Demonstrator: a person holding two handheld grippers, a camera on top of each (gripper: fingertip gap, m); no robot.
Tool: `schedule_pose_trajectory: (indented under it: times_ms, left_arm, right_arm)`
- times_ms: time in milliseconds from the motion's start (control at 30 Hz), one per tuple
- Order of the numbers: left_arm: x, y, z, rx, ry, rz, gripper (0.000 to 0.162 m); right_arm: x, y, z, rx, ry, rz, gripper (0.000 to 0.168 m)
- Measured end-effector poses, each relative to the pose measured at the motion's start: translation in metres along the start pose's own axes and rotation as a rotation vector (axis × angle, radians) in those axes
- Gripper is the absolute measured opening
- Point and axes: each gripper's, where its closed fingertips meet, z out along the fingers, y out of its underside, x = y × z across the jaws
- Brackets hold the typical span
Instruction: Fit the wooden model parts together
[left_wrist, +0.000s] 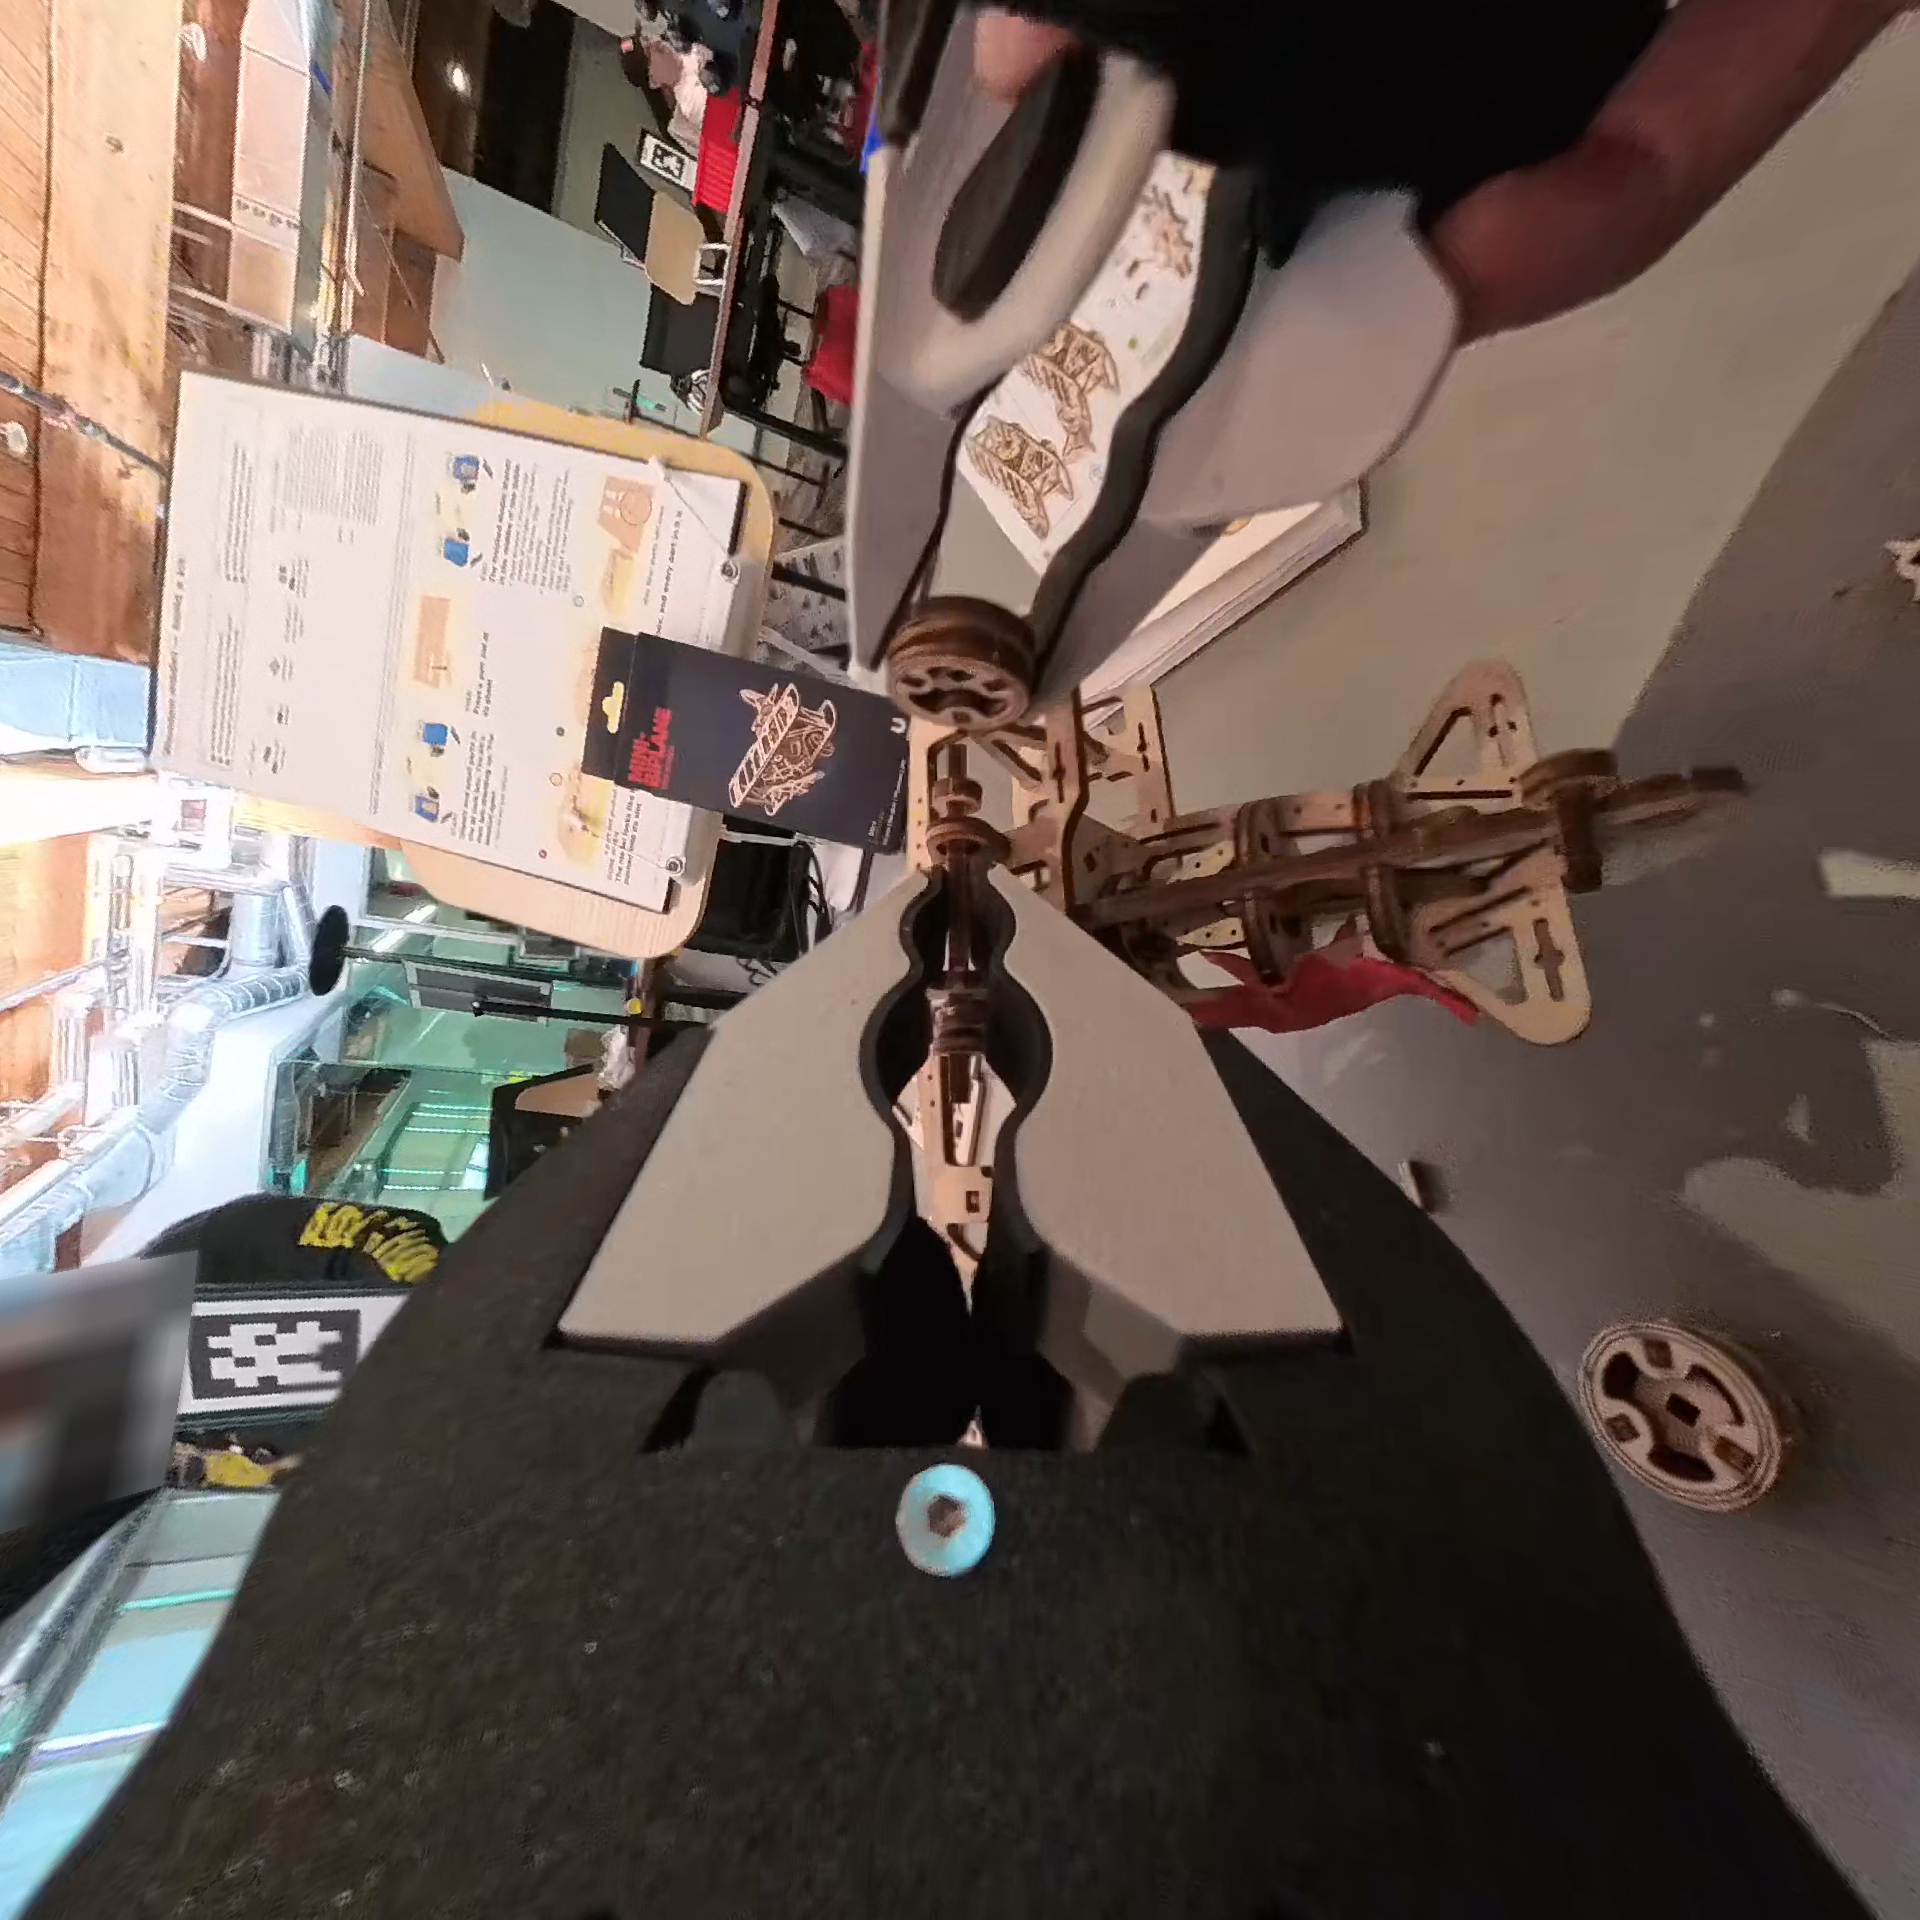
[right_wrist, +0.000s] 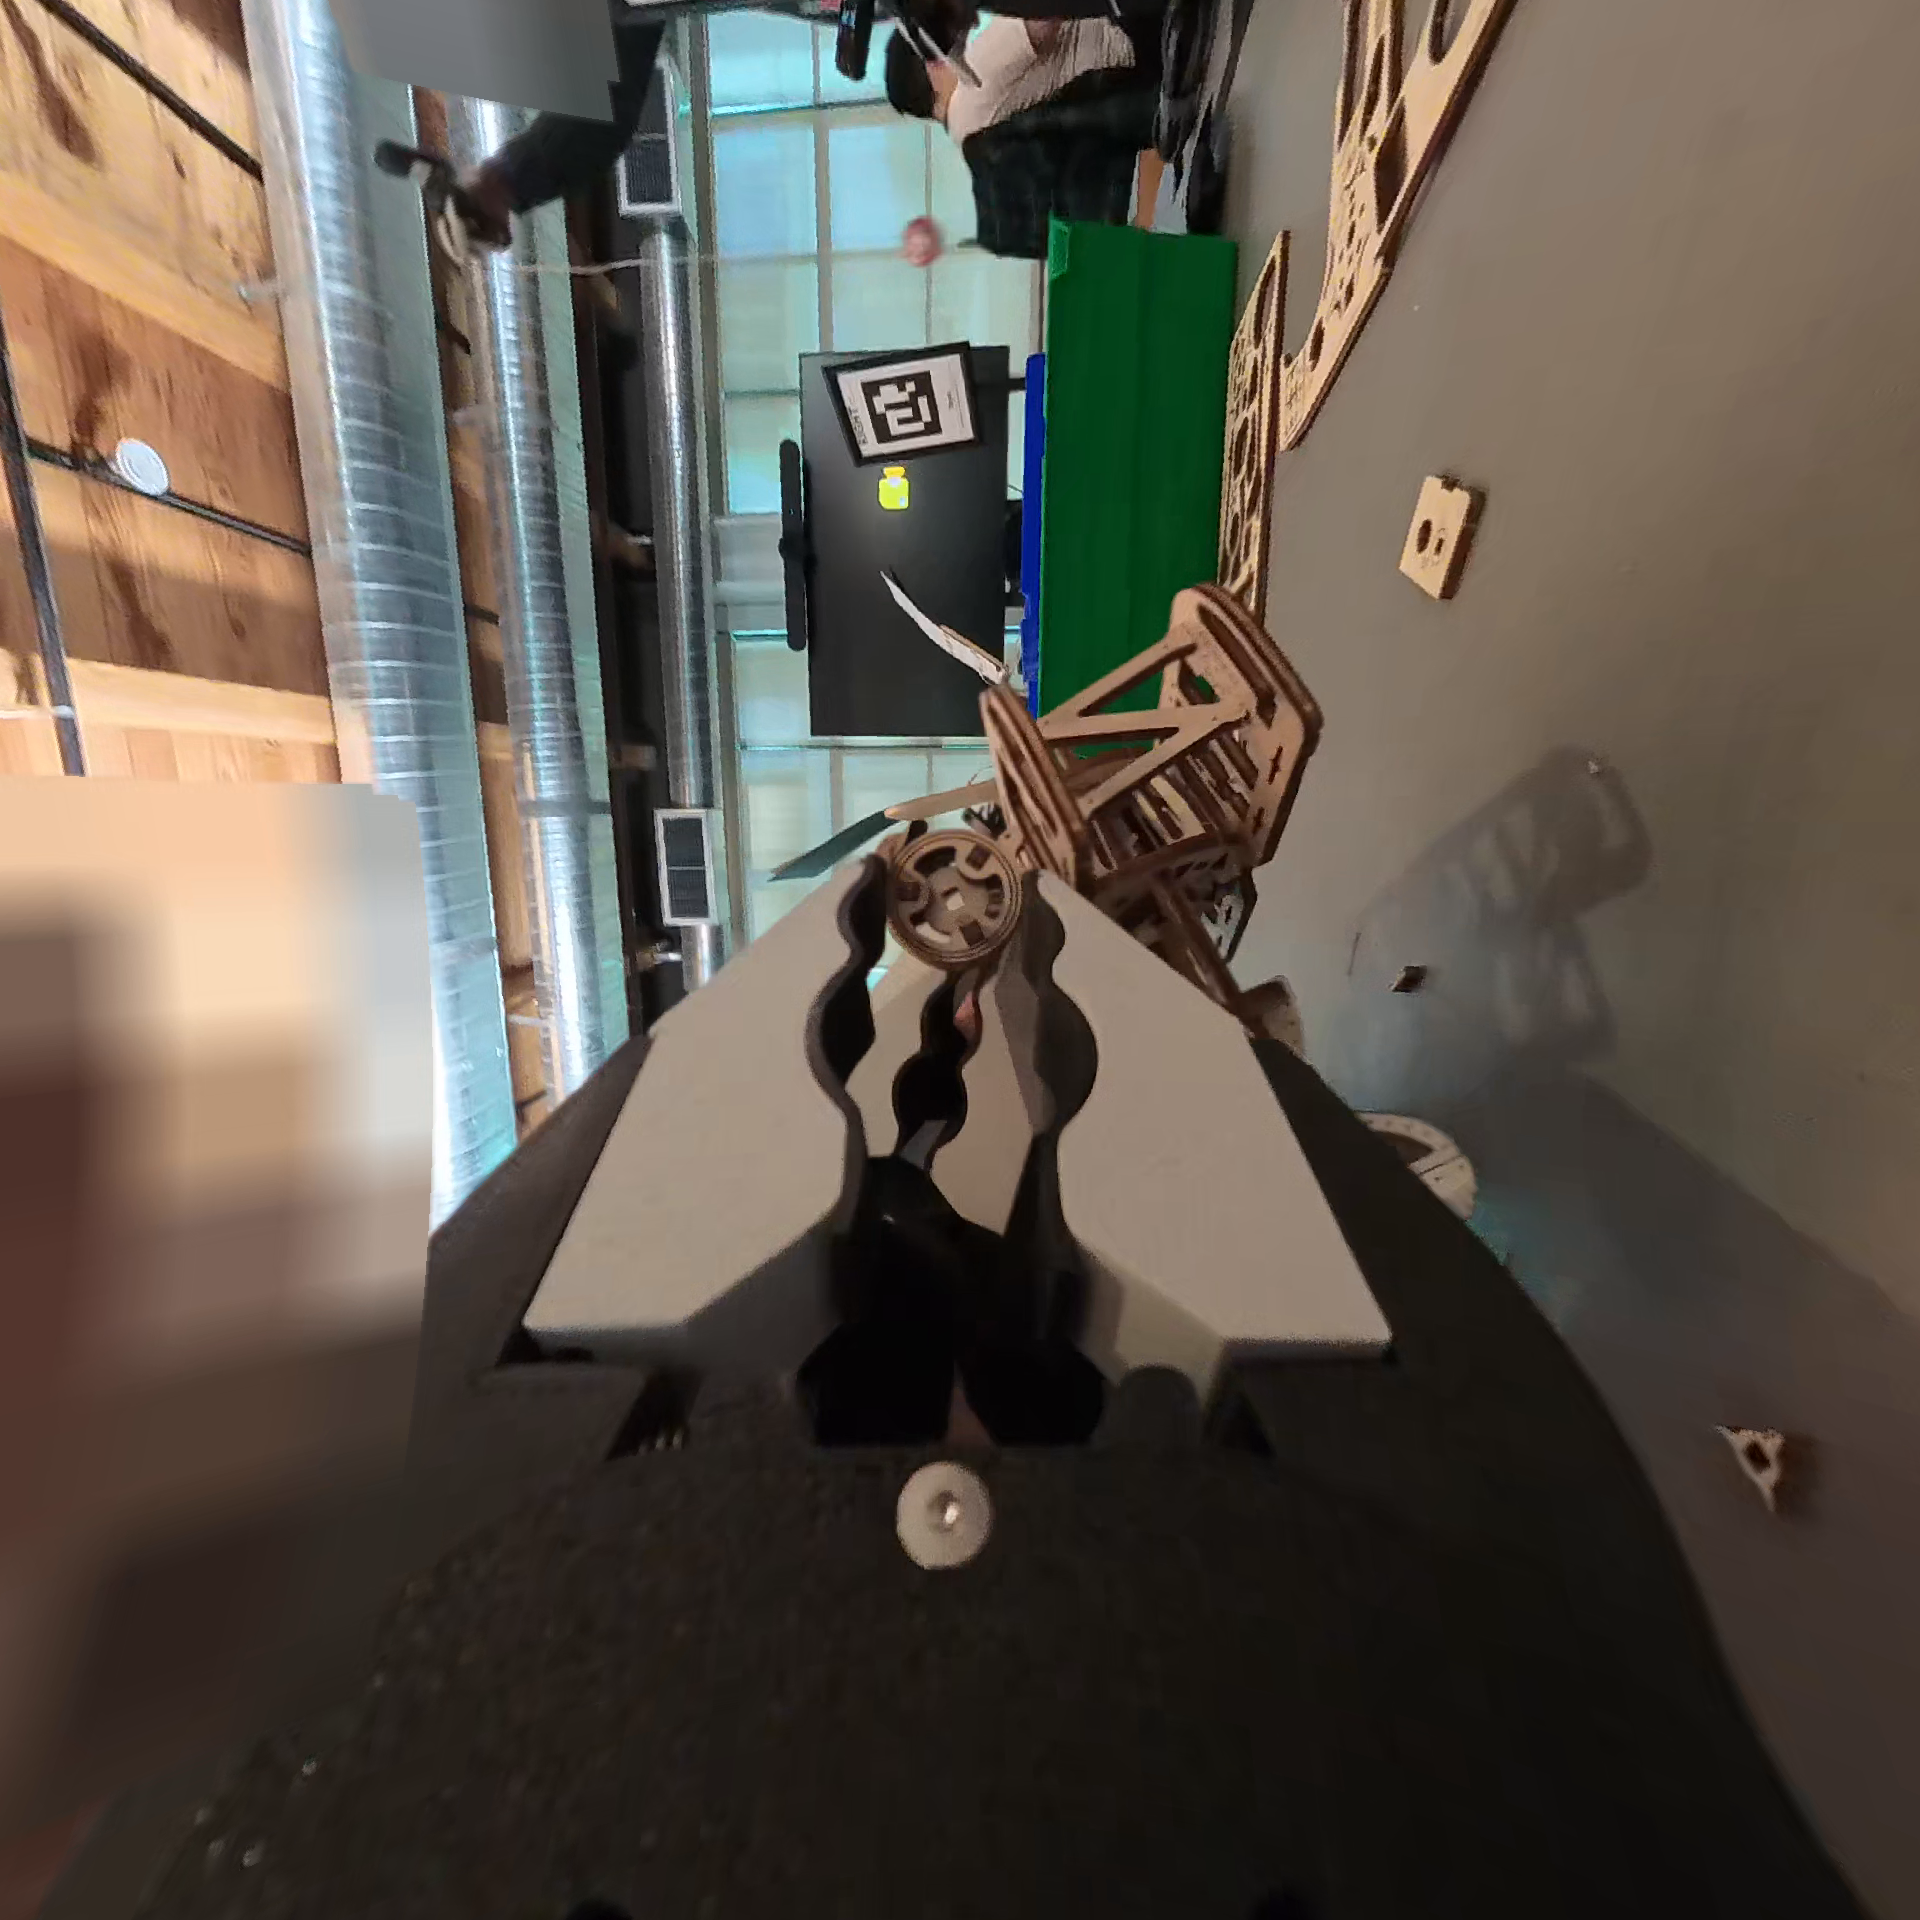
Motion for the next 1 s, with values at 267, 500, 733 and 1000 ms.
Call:
schedule_pose_trajectory:
  times_ms: [267,500,733,1000]
  left_arm:
    - [0.008,-0.005,0.001,-0.013,0.013,0.01,0.0]
    - [0.008,0.002,0.003,-0.027,0.022,-0.022,0.0]
    - [0.01,0.003,0.004,-0.032,0.038,-0.066,0.0]
    - [0.021,0.002,0.006,-0.014,0.18,-0.33,0.0]
  right_arm:
    - [0.008,-0.003,0.004,-0.005,0.057,0.023,0.025]
    - [0.01,-0.004,0.011,-0.027,0.054,0.094,0.025]
    - [0.011,-0.006,0.012,-0.046,0.091,0.077,0.025]
    - [0.019,-0.003,0.01,-0.164,0.268,-0.133,0.025]
